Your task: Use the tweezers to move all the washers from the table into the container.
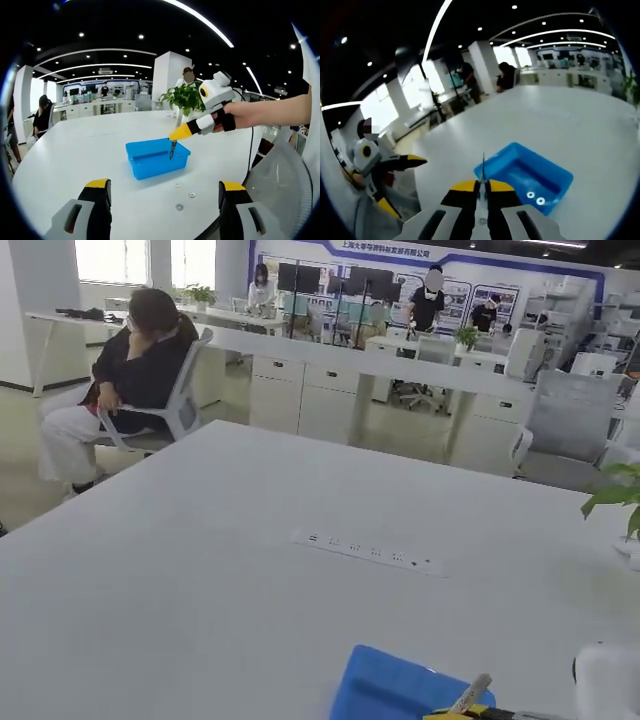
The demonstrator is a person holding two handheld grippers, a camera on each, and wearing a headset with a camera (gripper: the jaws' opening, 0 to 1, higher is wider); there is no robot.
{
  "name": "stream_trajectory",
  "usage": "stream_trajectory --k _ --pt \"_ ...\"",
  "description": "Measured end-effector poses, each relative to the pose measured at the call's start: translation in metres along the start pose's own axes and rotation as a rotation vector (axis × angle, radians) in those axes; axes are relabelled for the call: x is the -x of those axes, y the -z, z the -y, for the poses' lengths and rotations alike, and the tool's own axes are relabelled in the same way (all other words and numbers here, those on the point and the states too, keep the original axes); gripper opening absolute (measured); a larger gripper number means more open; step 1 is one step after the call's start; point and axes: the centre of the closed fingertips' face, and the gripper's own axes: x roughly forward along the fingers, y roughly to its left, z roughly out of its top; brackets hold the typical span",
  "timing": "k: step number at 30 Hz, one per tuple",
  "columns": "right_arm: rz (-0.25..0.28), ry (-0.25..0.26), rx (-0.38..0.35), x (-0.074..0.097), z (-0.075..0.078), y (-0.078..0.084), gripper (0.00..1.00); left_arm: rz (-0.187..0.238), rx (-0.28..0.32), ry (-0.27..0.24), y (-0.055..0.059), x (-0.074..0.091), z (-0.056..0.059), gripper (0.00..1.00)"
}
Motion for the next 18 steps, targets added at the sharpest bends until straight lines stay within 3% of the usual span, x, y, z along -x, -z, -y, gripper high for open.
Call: stream_trajectory --k 6,11,18 --pt "-0.058 -0.029 -0.026 -0.011 -0.007 0.027 0.04 -0.007 -0.002 0.005 0.002 -0.001 0.001 0.90" --pt "-0.123 -0.018 0.000 -0.016 -0.005 0.046 0.04 -0.008 -0.001 0.009 0.002 -0.001 0.001 0.90" --pt "-0.149 -0.013 -0.003 -0.019 -0.001 0.056 0.05 -0.015 -0.004 0.011 0.003 -0.001 0.002 0.90"
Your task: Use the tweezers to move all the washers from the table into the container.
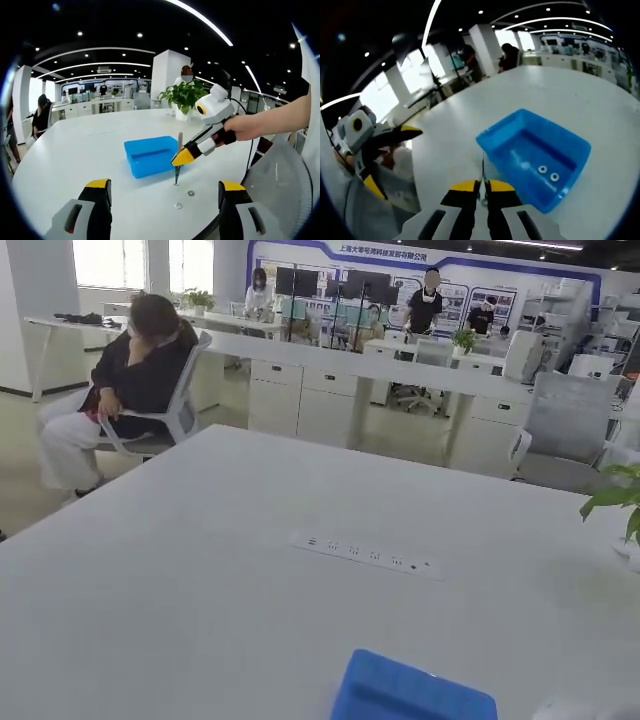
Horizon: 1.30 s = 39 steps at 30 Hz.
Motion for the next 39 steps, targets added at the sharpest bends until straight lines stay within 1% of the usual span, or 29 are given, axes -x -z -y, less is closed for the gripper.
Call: stream_trajectory --k 6,11,16,18,19,21,22,24,26,30,32,34,35,36,37,38,39 --pt "-0.021 0.013 0.036 -0.002 0.001 0.003 0.05 -0.005 0.000 0.004 0.001 0.000 0.001 0.90" --pt "-0.025 0.004 0.053 -0.003 -0.005 0.004 0.05 -0.004 0.002 0.003 0.001 0.000 0.001 0.90" --pt "-0.039 0.005 0.115 -0.003 -0.010 0.005 0.05 -0.007 0.000 0.004 0.001 0.000 0.002 0.89" --pt "-0.052 0.000 0.171 -0.004 -0.014 0.006 0.05 -0.007 0.001 0.004 0.001 0.000 0.001 0.89" --pt "-0.066 -0.008 0.221 -0.005 -0.018 0.009 0.05 -0.008 0.002 0.003 0.001 0.000 0.001 0.89" --pt "-0.098 -0.004 0.282 -0.006 -0.021 0.015 0.05 -0.006 0.001 0.002 0.001 0.000 0.001 0.89" --pt "-0.118 0.001 0.334 -0.007 -0.024 0.019 0.05 -0.006 0.002 0.003 0.001 0.000 0.001 0.89" --pt "-0.115 0.030 0.407 -0.007 -0.024 0.018 0.05 -0.008 0.002 0.002 0.001 0.000 0.001 0.89" --pt "-0.118 0.031 0.398 -0.007 -0.026 0.019 0.04 -0.006 0.003 0.003 0.001 0.000 0.001 0.89" --pt "-0.114 0.039 0.406 -0.010 -0.023 0.017 0.04 -0.010 -0.002 0.007 0.002 0.000 0.002 0.89" --pt "-0.111 0.033 0.407 -0.011 -0.025 0.016 0.04 -0.010 -0.002 0.007 0.002 0.000 0.002 0.89" --pt "-0.105 0.042 0.408 -0.011 -0.022 0.015 0.03 -0.008 0.000 0.002 0.002 0.000 0.001 0.89" --pt "-0.093 0.025 0.365 -0.012 -0.024 0.014 0.03 -0.004 0.000 -0.001 0.001 0.000 0.000 0.89" --pt "-0.081 0.035 0.321 -0.011 -0.021 0.013 0.03 -0.003 0.001 -0.001 0.001 0.001 0.000 0.89" --pt "-0.073 0.029 0.280 -0.010 -0.019 0.012 0.03 -0.003 0.005 0.001 0.001 0.001 0.000 0.89" --pt "-0.067 0.013 0.213 -0.009 -0.018 0.011 0.03 -0.003 0.005 0.002 0.001 0.001 0.000 0.89" --pt "-0.058 0.009 0.189 -0.008 -0.018 0.010 0.03 -0.004 0.003 0.003 0.001 0.001 0.001 0.89"
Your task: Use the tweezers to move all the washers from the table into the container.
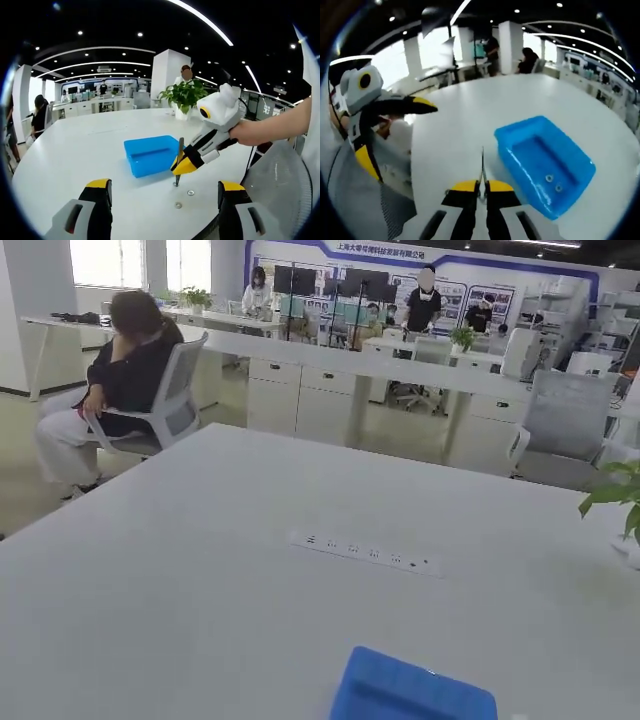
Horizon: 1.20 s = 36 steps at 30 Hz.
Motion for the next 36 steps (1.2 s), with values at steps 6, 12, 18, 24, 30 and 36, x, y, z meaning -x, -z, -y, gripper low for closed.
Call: stream_trajectory --k 6,12,18,24,30,36 --pt "0.063 -0.034 -0.110 0.014 0.008 -0.016 0.03 0.001 0.000 -0.001 0.000 0.000 0.000 0.89" --pt "0.112 -0.085 -0.222 0.027 0.010 -0.040 0.03 0.000 -0.002 0.003 0.000 0.000 0.001 0.89" --pt "0.171 -0.094 -0.286 0.038 0.023 -0.072 0.03 -0.001 -0.002 0.003 0.000 0.000 0.001 0.89" --pt "0.206 -0.063 -0.355 0.041 0.043 -0.086 0.03 -0.004 -0.002 -0.001 0.000 0.000 0.000 0.88" --pt "0.205 -0.012 -0.437 0.036 0.067 -0.082 0.03 -0.010 -0.004 0.000 0.001 -0.001 0.000 0.88" --pt "0.173 0.041 -0.453 0.025 0.085 -0.073 0.04 -0.009 0.000 0.002 0.001 -0.001 0.000 0.88"
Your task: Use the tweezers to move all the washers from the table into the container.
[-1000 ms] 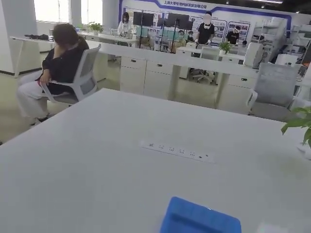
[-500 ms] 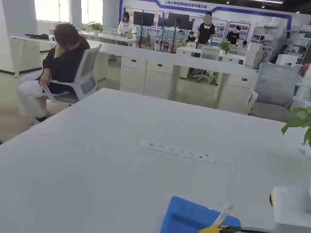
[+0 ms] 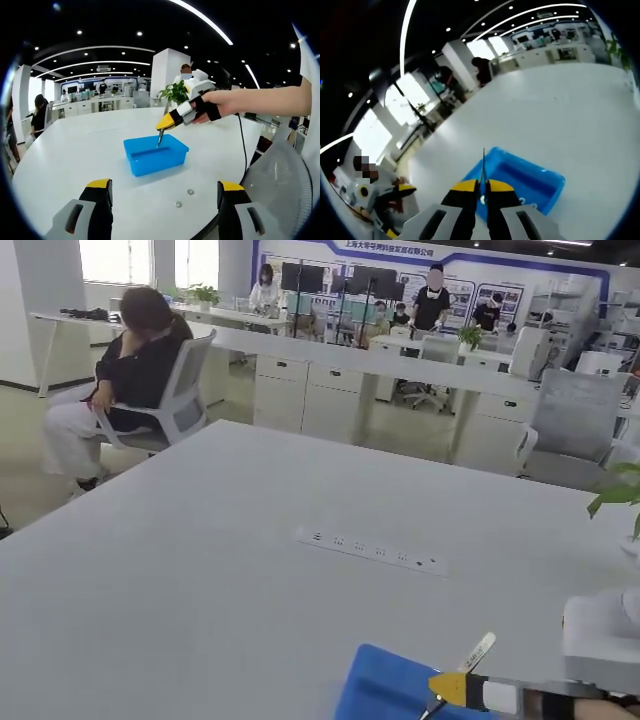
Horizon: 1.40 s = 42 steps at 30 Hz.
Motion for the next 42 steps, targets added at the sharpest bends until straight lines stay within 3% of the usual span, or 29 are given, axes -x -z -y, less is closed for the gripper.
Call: stream_trajectory --k 5,9,14,17,20,23,26,34,42 --pt "-0.018 0.029 0.024 -0.013 0.013 0.000 0.03 -0.006 -0.001 0.002 0.001 0.000 0.000 0.88" --pt "-0.038 0.080 0.074 -0.021 0.027 0.004 0.03 -0.015 -0.001 0.002 0.003 0.000 0.000 0.87" --pt "-0.091 0.108 0.137 -0.033 0.042 0.015 0.03 -0.024 -0.002 0.004 0.004 -0.001 0.001 0.87" --pt "-0.073 0.106 0.180 -0.033 0.037 0.011 0.03 -0.029 -0.001 0.005 0.005 -0.001 0.001 0.87" --pt "-0.105 0.115 0.262 -0.038 0.042 0.012 0.03 -0.029 0.000 0.008 0.005 -0.002 0.001 0.87" --pt "-0.136 0.111 0.296 -0.040 0.038 0.017 0.03 -0.032 -0.002 0.011 0.006 -0.002 0.002 0.87" --pt "-0.153 0.115 0.390 -0.041 0.035 0.022 0.03 -0.031 0.001 0.009 0.006 -0.002 0.001 0.87" --pt "-0.173 0.086 0.457 -0.042 0.030 0.026 0.04 -0.032 0.001 0.007 0.006 -0.003 0.000 0.87" --pt "-0.148 0.114 0.479 -0.031 0.030 0.025 0.05 -0.028 0.003 0.005 0.006 -0.002 -0.001 0.87"
